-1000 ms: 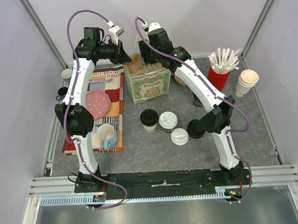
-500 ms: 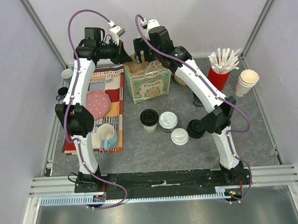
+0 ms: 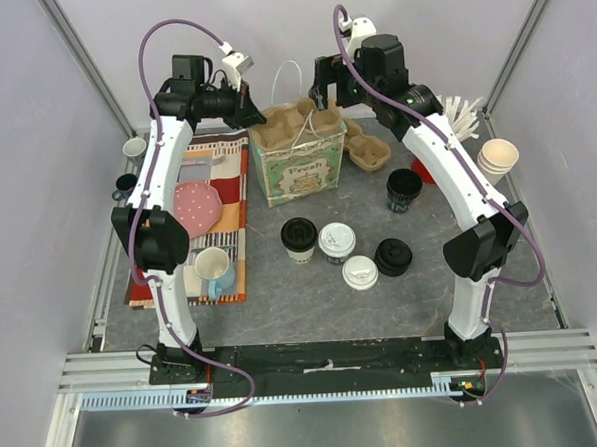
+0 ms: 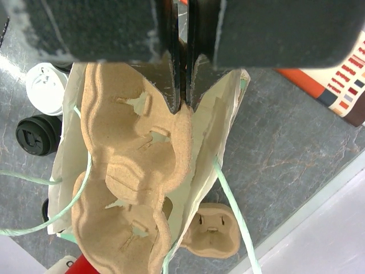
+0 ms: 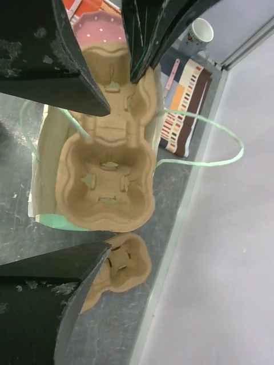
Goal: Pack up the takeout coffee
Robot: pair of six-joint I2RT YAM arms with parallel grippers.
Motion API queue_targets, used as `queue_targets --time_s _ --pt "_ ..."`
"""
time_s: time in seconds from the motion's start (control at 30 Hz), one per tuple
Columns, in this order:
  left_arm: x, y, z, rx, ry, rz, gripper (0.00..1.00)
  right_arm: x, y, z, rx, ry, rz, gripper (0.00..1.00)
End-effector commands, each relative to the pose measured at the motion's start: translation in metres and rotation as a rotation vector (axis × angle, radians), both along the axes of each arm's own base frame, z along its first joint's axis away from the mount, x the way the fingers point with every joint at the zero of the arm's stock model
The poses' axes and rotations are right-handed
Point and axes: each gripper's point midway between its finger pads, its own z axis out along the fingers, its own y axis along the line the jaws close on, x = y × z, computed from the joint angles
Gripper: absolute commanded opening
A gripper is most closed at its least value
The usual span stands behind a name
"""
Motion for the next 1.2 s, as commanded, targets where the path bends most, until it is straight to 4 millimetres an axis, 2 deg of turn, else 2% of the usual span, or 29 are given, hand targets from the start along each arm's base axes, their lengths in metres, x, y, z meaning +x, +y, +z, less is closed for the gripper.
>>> queue_targets --time_s 0.0,0.03,0.1,0.13,0.17,0.2,0.23,0.27,0.3,0.33,0.37,0.43,0.5,0.53,0.63,0.67,0.7,0.77,0.8,0.87,0.9,1.0,1.07,1.17 --pt "-0.005 -0.016 0.027 -0.019 -0.067 -0.027 0.02 -0.018 0.005 0.031 0.112 -0.045 0.053 0.98" --pt "-0.008 -0.016 0.034 -0.021 -0.082 -0.03 0.02 -0.017 0.007 0.03 0.134 -0.053 0.051 0.98" --pt "-0.009 -0.013 0.04 -0.011 -0.105 -0.018 0.02 -0.023 0.007 0.043 0.198 -0.062 0.045 0.98" --pt "-0.009 -0.011 0.042 -0.006 -0.11 -0.005 0.02 -0.021 0.008 0.04 0.217 -0.068 0.04 0.98" --pt "-0.01 -0.009 0.043 -0.003 -0.111 0.005 0.02 -0.027 0.004 0.048 0.243 -0.083 0.027 0.98" --pt "-0.01 -0.009 0.046 -0.007 -0.123 0.005 0.02 -0.028 0.0 0.049 0.261 -0.088 0.005 0.98" --pt "-0.013 -0.009 0.041 -0.011 -0.107 0.009 0.02 -0.024 -0.003 0.032 0.301 -0.065 -0.042 0.98" --pt "-0.015 -0.011 0.041 -0.036 -0.089 0.013 0.02 -0.033 -0.008 0.04 0.332 -0.08 -0.051 0.98" --pt "-0.017 -0.014 0.039 -0.052 -0.079 0.004 0.02 -0.035 -0.009 0.035 0.345 -0.073 -0.055 0.98" --pt "-0.017 -0.016 0.037 -0.068 -0.077 0.001 0.02 -0.036 -0.01 0.02 0.361 -0.04 -0.071 0.98" --pt "-0.019 -0.017 0.042 -0.095 -0.062 0.013 0.02 -0.042 -0.016 0.024 0.373 -0.043 -0.087 0.98" --pt "-0.015 -0.017 0.043 -0.115 -0.077 0.028 0.02 -0.047 -0.022 0.019 0.395 -0.015 -0.101 0.98" --pt "-0.014 -0.019 0.047 -0.147 -0.051 0.046 0.02 -0.05 -0.033 0.031 0.433 -0.013 -0.152 0.98" --pt "-0.014 -0.022 0.057 -0.161 -0.065 0.035 0.02 -0.049 -0.038 0.037 0.457 -0.016 -0.167 0.98" --pt "-0.012 -0.026 0.062 -0.175 -0.066 0.038 0.02 -0.045 -0.041 0.05 0.49 -0.029 -0.155 0.98" --pt "-0.012 -0.027 0.059 -0.151 -0.09 0.031 0.02 -0.039 -0.042 0.047 0.488 -0.026 -0.159 0.98" --pt "-0.014 -0.031 0.06 -0.137 -0.108 0.023 0.02 -0.041 -0.035 0.047 0.489 -0.017 -0.096 0.98" --pt "-0.012 -0.031 0.062 -0.131 -0.124 0.022 0.02 -0.029 -0.042 0.045 0.487 -0.018 -0.093 0.98" --pt "-0.01 -0.03 0.063 -0.132 -0.122 0.032 0.02 -0.029 -0.043 0.055 0.492 -0.033 -0.071 0.98" --pt "-0.009 -0.029 0.063 -0.111 -0.148 0.042 0.02 -0.027 -0.044 0.055 0.479 -0.014 -0.088 0.98" --pt "-0.011 -0.03 0.063 -0.099 -0.153 0.038 0.02 -0.028 -0.046 0.067 0.499 -0.021 -0.099 0.98" --pt "-0.011 -0.028 0.076 -0.12 -0.162 0.041 0.02 -0.03 -0.05 0.074 0.508 -0.025 -0.121 0.97" --pt "-0.01 -0.028 0.082 -0.146 -0.159 0.049 0.02 -0.029 -0.055 0.075 0.506 -0.039 -0.151 0.95" --pt "-0.013 -0.033 0.086 -0.179 -0.149 0.027 0.02 -0.023 -0.052 0.069 0.46 -0.064 -0.174 0.92"
